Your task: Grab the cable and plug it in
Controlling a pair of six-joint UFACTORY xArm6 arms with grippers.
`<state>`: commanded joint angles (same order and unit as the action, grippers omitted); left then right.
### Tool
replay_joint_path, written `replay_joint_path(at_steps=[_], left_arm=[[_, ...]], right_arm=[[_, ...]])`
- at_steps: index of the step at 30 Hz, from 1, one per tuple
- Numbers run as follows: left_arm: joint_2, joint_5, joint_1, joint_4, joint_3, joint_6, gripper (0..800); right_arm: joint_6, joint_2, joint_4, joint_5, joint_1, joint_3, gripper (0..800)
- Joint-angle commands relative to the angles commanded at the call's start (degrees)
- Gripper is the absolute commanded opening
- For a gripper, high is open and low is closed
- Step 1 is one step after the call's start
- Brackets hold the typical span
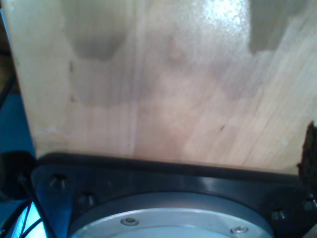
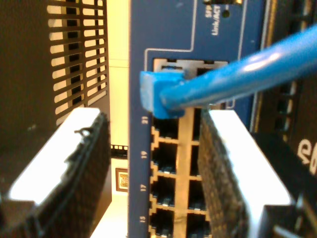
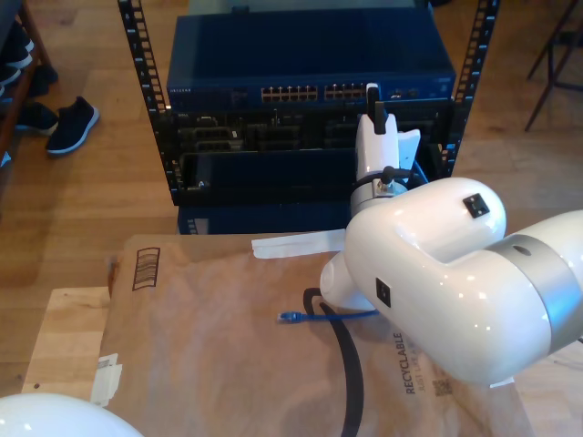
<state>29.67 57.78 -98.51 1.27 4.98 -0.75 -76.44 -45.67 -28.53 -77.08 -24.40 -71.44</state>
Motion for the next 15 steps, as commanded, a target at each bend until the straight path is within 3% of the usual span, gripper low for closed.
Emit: replay_joint_path(at_steps=[15], left_arm=[[0.0, 0.0, 0.0, 0.0, 0.0, 0.0, 800]], right_arm=[[0.0, 0.0, 0.1, -0.1, 0.9, 0.5, 200]])
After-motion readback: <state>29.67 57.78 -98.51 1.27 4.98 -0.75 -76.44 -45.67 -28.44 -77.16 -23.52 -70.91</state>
